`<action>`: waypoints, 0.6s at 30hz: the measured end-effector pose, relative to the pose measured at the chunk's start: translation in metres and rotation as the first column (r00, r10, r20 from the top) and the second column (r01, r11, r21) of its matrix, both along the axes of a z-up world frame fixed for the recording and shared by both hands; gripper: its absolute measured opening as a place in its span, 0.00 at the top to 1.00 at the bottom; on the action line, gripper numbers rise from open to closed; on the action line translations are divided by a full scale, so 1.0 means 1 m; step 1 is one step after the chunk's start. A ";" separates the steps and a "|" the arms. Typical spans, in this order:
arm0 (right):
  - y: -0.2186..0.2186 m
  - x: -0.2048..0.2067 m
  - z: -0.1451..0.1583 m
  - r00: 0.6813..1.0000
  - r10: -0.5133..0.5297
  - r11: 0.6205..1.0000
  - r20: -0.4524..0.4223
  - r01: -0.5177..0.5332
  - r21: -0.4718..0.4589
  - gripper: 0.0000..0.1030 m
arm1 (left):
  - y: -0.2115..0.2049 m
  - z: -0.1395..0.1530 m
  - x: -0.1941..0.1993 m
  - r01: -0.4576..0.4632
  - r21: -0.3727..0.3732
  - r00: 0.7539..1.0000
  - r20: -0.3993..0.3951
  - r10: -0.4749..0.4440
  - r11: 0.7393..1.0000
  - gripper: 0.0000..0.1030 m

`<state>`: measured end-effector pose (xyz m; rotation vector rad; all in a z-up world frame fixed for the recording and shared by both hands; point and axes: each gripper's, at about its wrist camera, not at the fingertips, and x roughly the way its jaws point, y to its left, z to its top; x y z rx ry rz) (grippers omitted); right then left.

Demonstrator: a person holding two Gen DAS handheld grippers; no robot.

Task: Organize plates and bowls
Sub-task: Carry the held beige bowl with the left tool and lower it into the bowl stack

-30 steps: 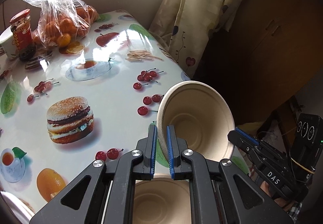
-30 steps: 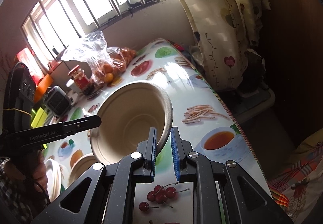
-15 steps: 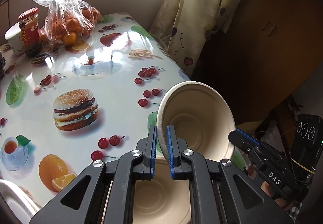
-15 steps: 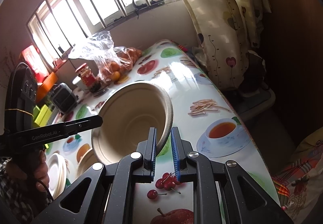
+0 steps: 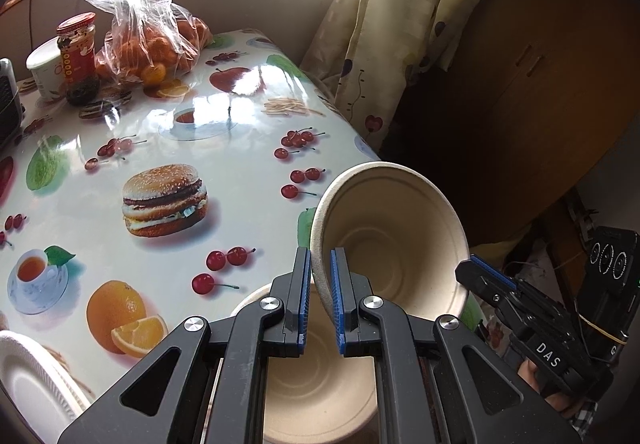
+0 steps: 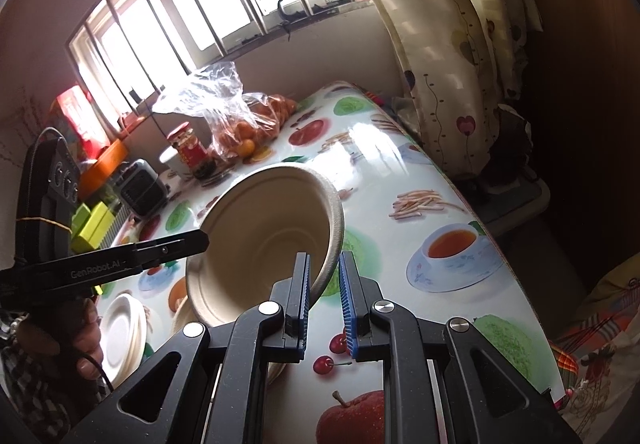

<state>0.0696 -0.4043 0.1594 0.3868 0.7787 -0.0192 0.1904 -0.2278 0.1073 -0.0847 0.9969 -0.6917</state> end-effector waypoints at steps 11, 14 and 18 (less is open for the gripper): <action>0.020 -0.011 0.000 0.999 0.032 0.999 -0.001 -0.032 0.006 0.84 | 0.022 -0.001 -0.015 -0.033 -0.015 0.999 -0.004 0.032 0.999 0.90; 0.026 -0.013 -0.001 0.999 0.043 0.999 -0.003 -0.043 0.005 0.85 | 0.029 -0.001 -0.019 -0.043 -0.019 0.999 -0.005 0.043 0.999 0.90; 0.032 -0.015 -0.002 0.999 0.053 0.999 -0.010 -0.053 0.003 0.84 | 0.036 -0.002 -0.024 -0.053 -0.021 0.999 -0.008 0.052 0.998 0.90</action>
